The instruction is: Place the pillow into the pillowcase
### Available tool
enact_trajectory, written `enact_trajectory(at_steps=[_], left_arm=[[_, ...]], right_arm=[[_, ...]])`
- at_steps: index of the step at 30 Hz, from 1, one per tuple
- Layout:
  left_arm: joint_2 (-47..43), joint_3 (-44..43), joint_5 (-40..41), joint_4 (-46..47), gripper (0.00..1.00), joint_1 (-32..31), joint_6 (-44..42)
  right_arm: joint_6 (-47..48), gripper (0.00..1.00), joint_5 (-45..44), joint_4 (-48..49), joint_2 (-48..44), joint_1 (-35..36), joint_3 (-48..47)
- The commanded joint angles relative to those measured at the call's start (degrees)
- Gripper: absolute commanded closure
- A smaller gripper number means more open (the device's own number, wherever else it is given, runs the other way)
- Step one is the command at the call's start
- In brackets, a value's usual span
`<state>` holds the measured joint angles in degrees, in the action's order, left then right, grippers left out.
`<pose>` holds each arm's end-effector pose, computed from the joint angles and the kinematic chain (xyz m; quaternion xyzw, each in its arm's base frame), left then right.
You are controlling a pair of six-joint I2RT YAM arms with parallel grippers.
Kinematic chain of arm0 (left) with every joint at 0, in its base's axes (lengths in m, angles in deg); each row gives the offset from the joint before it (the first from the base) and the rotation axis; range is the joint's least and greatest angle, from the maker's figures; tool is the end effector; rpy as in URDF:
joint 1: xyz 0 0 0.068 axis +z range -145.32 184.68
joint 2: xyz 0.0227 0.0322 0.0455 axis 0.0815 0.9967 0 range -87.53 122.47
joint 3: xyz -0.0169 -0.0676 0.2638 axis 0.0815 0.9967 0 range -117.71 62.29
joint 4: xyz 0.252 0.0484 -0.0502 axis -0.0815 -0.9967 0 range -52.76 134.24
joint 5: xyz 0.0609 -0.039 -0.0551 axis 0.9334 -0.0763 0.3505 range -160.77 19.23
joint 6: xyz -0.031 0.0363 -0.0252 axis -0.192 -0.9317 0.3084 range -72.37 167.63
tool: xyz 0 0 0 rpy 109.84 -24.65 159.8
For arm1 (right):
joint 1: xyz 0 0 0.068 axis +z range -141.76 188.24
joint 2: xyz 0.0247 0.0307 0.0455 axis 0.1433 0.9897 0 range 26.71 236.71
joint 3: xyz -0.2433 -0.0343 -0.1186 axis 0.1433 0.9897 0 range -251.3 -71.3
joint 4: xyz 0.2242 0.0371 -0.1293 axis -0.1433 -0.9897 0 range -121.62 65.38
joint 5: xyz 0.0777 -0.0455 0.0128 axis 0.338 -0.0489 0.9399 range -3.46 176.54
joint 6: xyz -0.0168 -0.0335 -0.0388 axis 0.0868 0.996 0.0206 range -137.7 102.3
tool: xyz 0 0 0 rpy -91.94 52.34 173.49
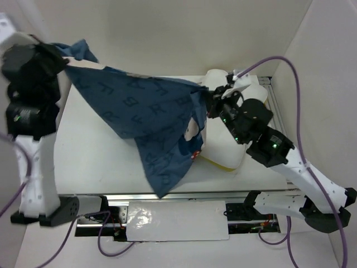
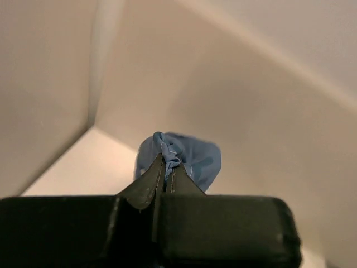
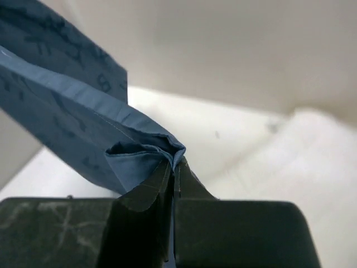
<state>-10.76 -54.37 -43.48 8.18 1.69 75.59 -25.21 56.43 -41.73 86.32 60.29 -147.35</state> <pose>0.2151 0.0052 0.5808 -0.3118 0.6108 -0.0341 0.7270 0.1428 0.1542 0.4669 -0.0915 0.7047 0.1768 0.6810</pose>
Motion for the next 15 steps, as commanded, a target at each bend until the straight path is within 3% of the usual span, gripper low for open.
enact_trajectory(at_steps=[1, 9, 11, 15], left_arm=[[-6.96, -5.84, 7.68, 0.55, 1.0, -0.27, -5.9], [-17.78, -9.37, 19.11, 9.68, 1.0, -3.16, -18.28], [-19.11, -10.6, 19.73, 11.26, 1.0, -4.57, -19.87], [-21.49, -11.92, 17.02, 11.8, 1.0, -7.82, -21.9]], right_arm=[[13.82, 1.0, 7.75, 4.63, 0.5, -0.11, -8.65], [20.25, 1.0, 24.9, -8.64, 7.0, -0.63, -44.77], [20.77, 1.0, 31.93, -9.18, 7.62, -1.33, -49.87], [20.78, 1.0, 37.75, -3.66, 5.43, -5.54, -48.07]])
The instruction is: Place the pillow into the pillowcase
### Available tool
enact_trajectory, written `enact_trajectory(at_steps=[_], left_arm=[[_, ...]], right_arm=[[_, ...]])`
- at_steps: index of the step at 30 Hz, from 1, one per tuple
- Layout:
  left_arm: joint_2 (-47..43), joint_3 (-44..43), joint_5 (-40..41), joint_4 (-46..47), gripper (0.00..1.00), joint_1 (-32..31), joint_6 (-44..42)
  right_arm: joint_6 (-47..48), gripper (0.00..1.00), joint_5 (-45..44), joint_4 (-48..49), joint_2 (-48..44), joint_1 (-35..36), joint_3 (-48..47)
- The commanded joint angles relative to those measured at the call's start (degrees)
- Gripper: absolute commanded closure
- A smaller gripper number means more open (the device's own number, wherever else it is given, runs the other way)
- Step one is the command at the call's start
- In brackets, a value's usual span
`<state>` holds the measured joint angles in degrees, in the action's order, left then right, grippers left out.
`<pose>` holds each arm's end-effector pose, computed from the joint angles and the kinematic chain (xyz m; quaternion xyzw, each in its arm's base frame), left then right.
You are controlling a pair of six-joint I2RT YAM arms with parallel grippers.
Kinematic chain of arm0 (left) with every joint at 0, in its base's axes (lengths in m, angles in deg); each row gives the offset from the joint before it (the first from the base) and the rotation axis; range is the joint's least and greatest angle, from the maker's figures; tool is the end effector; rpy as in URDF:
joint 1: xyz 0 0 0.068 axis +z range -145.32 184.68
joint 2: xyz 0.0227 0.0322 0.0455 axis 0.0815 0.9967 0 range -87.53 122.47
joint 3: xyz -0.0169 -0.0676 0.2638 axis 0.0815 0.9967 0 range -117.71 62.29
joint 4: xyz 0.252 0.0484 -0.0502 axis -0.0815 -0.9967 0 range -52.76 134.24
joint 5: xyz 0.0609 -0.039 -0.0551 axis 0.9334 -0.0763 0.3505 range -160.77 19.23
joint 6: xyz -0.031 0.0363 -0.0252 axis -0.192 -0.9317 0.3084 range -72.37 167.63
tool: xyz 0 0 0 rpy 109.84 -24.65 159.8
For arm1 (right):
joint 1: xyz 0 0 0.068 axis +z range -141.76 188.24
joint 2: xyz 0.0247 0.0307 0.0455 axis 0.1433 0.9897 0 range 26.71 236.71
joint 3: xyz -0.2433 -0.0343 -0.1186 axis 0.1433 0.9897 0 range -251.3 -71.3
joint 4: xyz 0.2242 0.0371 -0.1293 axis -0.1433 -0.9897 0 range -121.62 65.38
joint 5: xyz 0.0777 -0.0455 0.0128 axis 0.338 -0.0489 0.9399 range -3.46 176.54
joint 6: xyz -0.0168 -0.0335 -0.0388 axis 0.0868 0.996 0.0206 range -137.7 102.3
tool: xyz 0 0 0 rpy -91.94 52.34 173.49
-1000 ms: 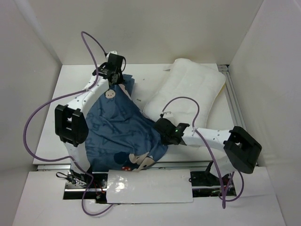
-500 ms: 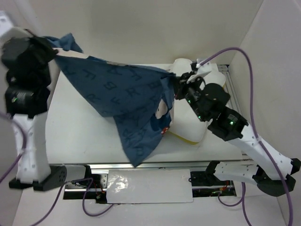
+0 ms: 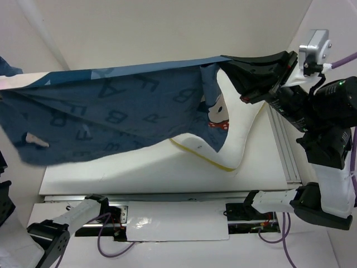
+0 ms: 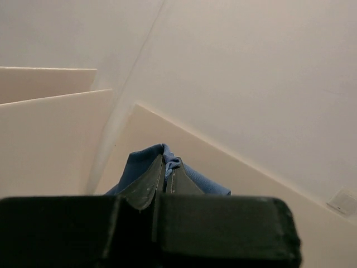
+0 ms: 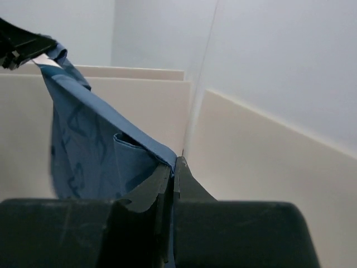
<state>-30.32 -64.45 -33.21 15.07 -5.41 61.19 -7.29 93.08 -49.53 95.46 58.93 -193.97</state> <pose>-0.0115 0.0242 0.6522 -0.3041 0.3884 -0.0438 0.8688 0.0703 0.0923 0.6460 -0.3000 0.4112 0.3234 0.7977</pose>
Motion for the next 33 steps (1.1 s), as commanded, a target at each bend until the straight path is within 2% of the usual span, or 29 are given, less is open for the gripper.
enact_trajectory(at_steps=[1, 3, 7, 9, 10, 11, 12, 14, 16, 17, 18, 19, 20, 21, 23, 24, 26, 27, 31, 33], left_arm=[[-2.62, -1.85, 6.74, 4.91, 1.0, -1.42, -8.02], [-2.63, -2.46, 7.34, 6.22, 1.0, -1.95, -8.82], [-1.76, -0.63, 12.42, 10.25, 1.0, -4.23, -12.5], [-0.88, 4.37, 17.08, 14.03, 1.0, -5.99, -16.71], [-0.87, 7.35, 19.54, 17.27, 1.0, -8.78, -19.34], [-0.35, 14.17, 24.53, 26.26, 1.0, -10.38, -25.71], [-0.35, 17.63, 26.58, 31.05, 1.0, -11.96, -29.08], [-0.35, 27.27, 31.31, 42.19, 1.0, -14.34, -35.24], [-0.95, 33.54, 33.01, 46.64, 1.0, -14.35, -35.8], [-2.09, 35.84, 32.41, 45.79, 1.0, -14.35, -33.45], [-2.1, 39.6, 31.7, 39.69, 1.0, -14.35, -22.72], [-2.1, 39.64, 31.7, 36.5, 1.0, -14.35, -22.62], [-2.1, 39.64, 30.83, 32.2, 1.0, -12.35, -18.87], [0.51, 39.64, 29.25, 27.72, 1.0, -10.85, -10.22], [4.73, 39.03, 24.17, 16.23, 1.0, -6.72, -3.57], [7.36, 39.02, 23.62, 15.12, 1.0, -5.48, -1.54], [16.32, 35.96, 16.71, 8.13, 1.0, -1.28, 6.27], [19.22, 34.9, 9.71, 6.42, 1.0, 4.4, 11.61], [32.85, 31.13, -1.32, 5.35, 1.0, 14.2, 15.17], [40.91, 29.45, -1.87, 6.05, 1.0, 16.23, 14.66]], right_arm=[[2.16, 1.0, 1.62, 6.08, -4.84, -5.16, -0.12], [1.46, 1.0, 1.63, 11.08, -4.85, -8.23, 3.12], [0.05, 1.0, -1.79, 14.0, -0.56, -11.93, 3.14], [0.04, 1.0, -6.79, 15.85, 3.57, -11.94, 4.36], [0.04, 1.0, -9.16, 16.81, 4.98, -11.94, 5.15], [0.04, 1.0, -12.32, 17.78, 7.86, -12.46, 6.12], [0.04, 1.0, -13.91, 20.22, 9.46, -12.46, 7.09], [-1.17, 1.0, -14.9, 22.26, 14.71, -14.04, 10.42], [-4.42, 1.0, -10.97, 24.2, 18.5, -17.36, 13.49], [-7.48, 1.0, -7.9, 24.2, 20.53, -18.6, 14.21], [-10.3, 1.0, 0.31, 27.34, 26.72, -20.79, 15.61], [-10.33, 1.0, 0.4, 27.37, 26.79, -21.86, 16.4], [-12.07, 1.0, 1.53, 28.67, 28.7, -22.74, 17.02], [-15.22, 1.0, 2.58, 29.82, 32.9, -23.62, 17.03], [-17.96, 1.0, 6.19, 31.93, 36.79, -26.51, 17.03], [-20.41, 1.0, 7.33, 32.72, 38.63, -27.31, 17.03], [-22.53, 1.0, 10.93, 35.09, 43.64, -29.5, 16.51], [-24.11, 1.0, 11.9, 35.1, 45.31, -30.12, 15.89], [-24.74, 1.0, 18.66, 33.44, 55.84, -32.42, 9.75], [-24.21, 1.0, 20.52, 32.38, 58.76, -34.08, 6.15]])
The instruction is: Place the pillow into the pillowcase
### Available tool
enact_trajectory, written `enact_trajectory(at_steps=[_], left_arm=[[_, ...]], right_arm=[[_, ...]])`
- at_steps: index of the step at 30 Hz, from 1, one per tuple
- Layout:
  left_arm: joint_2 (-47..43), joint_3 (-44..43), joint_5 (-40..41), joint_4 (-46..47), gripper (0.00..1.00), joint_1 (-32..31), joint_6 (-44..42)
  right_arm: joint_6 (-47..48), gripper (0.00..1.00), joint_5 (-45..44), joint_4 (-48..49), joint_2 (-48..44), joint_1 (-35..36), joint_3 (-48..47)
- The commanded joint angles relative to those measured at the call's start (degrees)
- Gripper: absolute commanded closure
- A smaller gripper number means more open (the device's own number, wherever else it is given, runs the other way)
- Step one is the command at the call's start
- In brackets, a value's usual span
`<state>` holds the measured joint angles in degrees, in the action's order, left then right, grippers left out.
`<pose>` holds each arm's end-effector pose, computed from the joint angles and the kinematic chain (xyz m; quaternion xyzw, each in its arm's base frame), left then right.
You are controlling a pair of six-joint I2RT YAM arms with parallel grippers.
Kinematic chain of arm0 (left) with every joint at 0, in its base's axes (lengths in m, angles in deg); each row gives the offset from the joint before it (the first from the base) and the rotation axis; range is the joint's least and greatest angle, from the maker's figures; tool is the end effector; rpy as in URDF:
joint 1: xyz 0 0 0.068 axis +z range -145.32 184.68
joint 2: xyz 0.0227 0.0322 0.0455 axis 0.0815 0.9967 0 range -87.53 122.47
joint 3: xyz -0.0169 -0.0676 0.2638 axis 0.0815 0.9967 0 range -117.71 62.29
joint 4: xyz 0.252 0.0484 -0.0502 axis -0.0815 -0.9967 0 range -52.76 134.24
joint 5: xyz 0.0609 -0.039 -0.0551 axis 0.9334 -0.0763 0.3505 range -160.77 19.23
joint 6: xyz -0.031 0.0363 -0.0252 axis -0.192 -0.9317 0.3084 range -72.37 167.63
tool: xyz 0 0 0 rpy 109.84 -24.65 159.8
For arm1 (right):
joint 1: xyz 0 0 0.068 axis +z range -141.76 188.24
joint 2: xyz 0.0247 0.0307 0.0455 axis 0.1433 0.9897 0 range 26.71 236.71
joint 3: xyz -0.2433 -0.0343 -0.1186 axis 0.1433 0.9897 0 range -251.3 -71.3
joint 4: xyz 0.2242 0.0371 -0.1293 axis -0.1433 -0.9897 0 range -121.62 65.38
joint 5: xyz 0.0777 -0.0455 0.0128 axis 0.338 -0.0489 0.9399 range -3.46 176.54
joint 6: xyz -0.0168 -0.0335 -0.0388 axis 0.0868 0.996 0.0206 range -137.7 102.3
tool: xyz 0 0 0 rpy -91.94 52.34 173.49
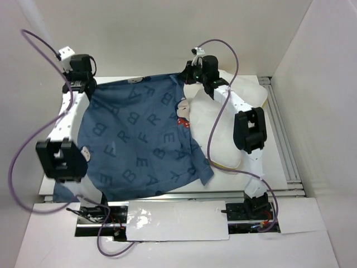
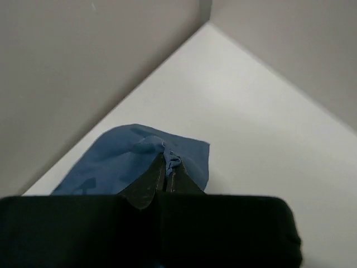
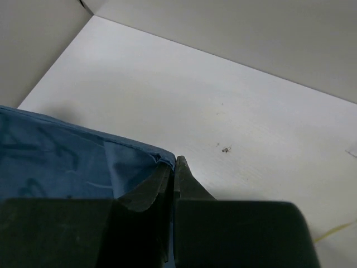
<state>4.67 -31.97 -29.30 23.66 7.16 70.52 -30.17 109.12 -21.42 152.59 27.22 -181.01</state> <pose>0.3670 0.0396 0.4141 -0.3685 0.6951 0.1861 0.5886 0.4977 0.1857 0.2927 -0.1654 0.7591 0.3130 0.5463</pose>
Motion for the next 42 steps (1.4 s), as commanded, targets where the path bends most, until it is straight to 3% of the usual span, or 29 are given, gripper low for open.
enact_trajectory(at_steps=[1, 6, 10, 12, 13, 15, 16, 18, 19, 20, 21, 22, 27, 29, 33, 36, 38, 39, 42], left_arm=[[8.49, -3.99, -5.01, -1.75, 1.0, 5.06, 4.62], [23.16, -13.75, -5.7, -0.61, 1.0, 7.44, 1.98], [30.12, -22.0, -7.19, -0.86, 1.0, 9.63, 1.27], [34.78, -28.24, -7.9, -2.35, 1.0, 10.79, 1.27], [35.93, -30.0, -7.9, -2.36, 1.0, 12.1, 1.27], [39.09, -35.36, -9.74, -4.11, 1.0, 13.33, 0.14], [39.71, -36.69, -11.22, -5.08, 0.88, 14.04, 0.13], [39.72, -38.54, -11.77, -5.09, 0.17, 14.04, -1.97], [39.72, -38.54, -12.81, -5.09, 0.0, 14.04, -3.28], [38.76, -38.54, -15.69, -5.09, 0.0, 13.43, -5.82], [38.06, -37.94, -16.42, -5.69, 0.0, 13.43, -5.84], [35.88, -36.97, -16.42, -5.7, 0.0, 12.91, -5.84], [26.2, -26.1, -24.23, -9.55, 0.0, 10.27, -4.36], [21.56, -22.22, -24.43, -12.89, 0.0, 7.73, 0.01], [14.0, -2.14, -27.84, -14.41, 0.0, 2.72, 6.26], [11.43, 8.26, -31.8, -11.59, 0.0, -1.5, 7.07], [10.8, 10.93, -29.98, -12.11, 0.0, -3.96, 8.21], [10.8, 12.68, -25.0, -15.6, 0.0, -7.46, 11.79], [10.8, 15.76, -24.25, -16.25, 0.0, -10.2, 12.44]], right_arm=[[-1.33, 1.0, 5.18, 4.27, 3.04, -2.37, -7.61], [2.87, 1.0, 14.14, 5.32, 9.03, -4.39, -12.28], [6.56, 1.0, 10.2, 4.72, 11.83, -3.87, -14.2], [8.33, 0.97, 9.32, 1.38, 14.29, -3.87, -17.97], [8.34, 0.9, 8.71, 0.59, 15.0, -3.34, -18.86], [7.82, 0.9, 8.7, -0.38, 16.14, -3.34, -19.4], [4.77, 0.9, 8.18, -0.39, 16.15, -2.73, -19.4], [2.63, 0.8, 8.17, 2.49, 15.62, -2.03, -16.17], [2.02, 0.68, 8.17, 2.51, 14.92, -2.02, -15.63], [2.01, 0.39, 6.26, 2.51, 14.22, -1.41, -15.62], [2.01, 0.27, 4.93, 0.34, 13.69, -0.71, -15.62], [2.01, 0.0, 3.79, -0.64, 13.16, -0.7, -15.62], [3.5, 0.0, -6.75, -6.69, 5.44, 2.1, -11.07], [5.17, 0.0, -11.14, -10.74, 3.41, 3.42, -9.56], [10.35, 0.03, -23.16, -19.44, 2.0, 9.21, -6.31], [11.41, 0.05, -28.63, -25.24, 4.53, 11.16, -9.37], [11.41, 0.05, -29.27, -29.3, 4.54, 12.47, -9.91], [11.41, 0.07, -31.36, -30.7, 4.54, 13.53, -9.04], [10.19, 0.08, -35.84, -31.33, 2.97, 15.38, -5.53]])
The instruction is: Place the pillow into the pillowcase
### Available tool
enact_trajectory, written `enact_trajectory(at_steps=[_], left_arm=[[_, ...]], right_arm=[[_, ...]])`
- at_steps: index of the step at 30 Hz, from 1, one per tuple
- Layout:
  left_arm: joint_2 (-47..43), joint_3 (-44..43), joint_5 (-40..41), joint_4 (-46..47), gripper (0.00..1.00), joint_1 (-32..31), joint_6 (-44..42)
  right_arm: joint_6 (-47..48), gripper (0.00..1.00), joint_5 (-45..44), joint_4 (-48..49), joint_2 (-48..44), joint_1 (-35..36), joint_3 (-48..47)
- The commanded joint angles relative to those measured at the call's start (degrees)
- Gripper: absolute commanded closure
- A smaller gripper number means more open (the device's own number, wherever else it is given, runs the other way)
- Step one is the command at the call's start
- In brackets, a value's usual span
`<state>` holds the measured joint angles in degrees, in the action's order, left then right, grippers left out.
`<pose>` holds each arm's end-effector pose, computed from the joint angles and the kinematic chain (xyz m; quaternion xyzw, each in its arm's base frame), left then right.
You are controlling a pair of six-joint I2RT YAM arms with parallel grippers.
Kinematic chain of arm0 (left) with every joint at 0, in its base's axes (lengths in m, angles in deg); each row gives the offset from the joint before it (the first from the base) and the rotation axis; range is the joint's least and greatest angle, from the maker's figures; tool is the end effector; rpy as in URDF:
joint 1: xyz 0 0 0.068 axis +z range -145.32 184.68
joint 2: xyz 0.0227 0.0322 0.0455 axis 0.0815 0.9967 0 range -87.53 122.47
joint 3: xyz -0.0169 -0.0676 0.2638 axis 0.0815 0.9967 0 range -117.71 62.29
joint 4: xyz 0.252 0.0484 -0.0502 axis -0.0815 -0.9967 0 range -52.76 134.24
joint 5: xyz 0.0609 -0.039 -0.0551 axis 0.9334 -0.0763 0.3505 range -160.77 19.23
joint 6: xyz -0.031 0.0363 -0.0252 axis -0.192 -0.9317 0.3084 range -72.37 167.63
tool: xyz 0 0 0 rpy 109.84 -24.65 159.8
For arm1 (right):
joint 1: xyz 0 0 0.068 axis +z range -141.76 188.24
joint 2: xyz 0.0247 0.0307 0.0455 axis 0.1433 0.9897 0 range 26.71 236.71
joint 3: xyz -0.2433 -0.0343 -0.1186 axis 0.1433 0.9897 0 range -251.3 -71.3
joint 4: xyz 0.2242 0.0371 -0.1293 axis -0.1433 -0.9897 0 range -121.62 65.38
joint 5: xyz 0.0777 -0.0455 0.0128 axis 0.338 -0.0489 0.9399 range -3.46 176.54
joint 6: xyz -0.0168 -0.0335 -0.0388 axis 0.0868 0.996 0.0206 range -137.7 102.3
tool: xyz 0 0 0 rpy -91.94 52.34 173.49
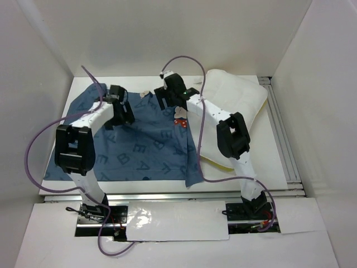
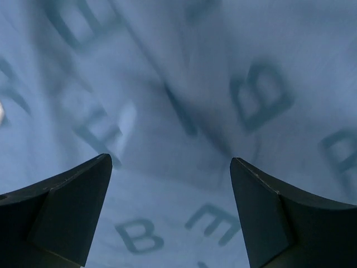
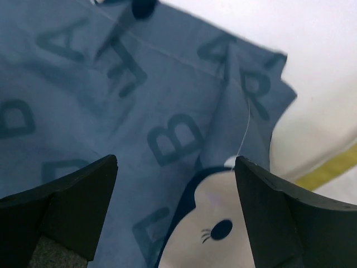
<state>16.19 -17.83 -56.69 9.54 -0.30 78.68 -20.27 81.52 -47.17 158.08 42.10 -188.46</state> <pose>0.3875 -0.0250 0.2345 -0.2480 0.9225 0.0283 0.2943 0.4456 0.2953 0.2440 -0.2221 0.8653 0.1028 0.4374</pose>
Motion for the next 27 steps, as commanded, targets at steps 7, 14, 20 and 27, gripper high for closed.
enact_trajectory(at_steps=[7, 14, 20, 27], left_arm=[[2.79, 5.5, 4.36, 2.44, 0.0, -5.04, 7.7], [7.72, 4.8, -0.1, 7.98, 0.0, -5.58, 5.95], [10.18, 6.9, -0.11, 7.98, 0.04, -6.1, 5.95], [9.49, 10.15, 2.88, 6.05, 1.0, -4.53, 6.48]], right_arm=[[-2.87, 0.08, -11.17, 2.41, -16.82, 3.66, 20.55], [-4.81, 0.08, -6.59, 6.2, -28.26, 4.19, 32.79], [-4.81, 0.06, -4.66, 9.0, -36.17, 4.19, 37.7], [-5.43, 0.06, -5.18, 10.15, -40.48, 4.19, 41.13]])
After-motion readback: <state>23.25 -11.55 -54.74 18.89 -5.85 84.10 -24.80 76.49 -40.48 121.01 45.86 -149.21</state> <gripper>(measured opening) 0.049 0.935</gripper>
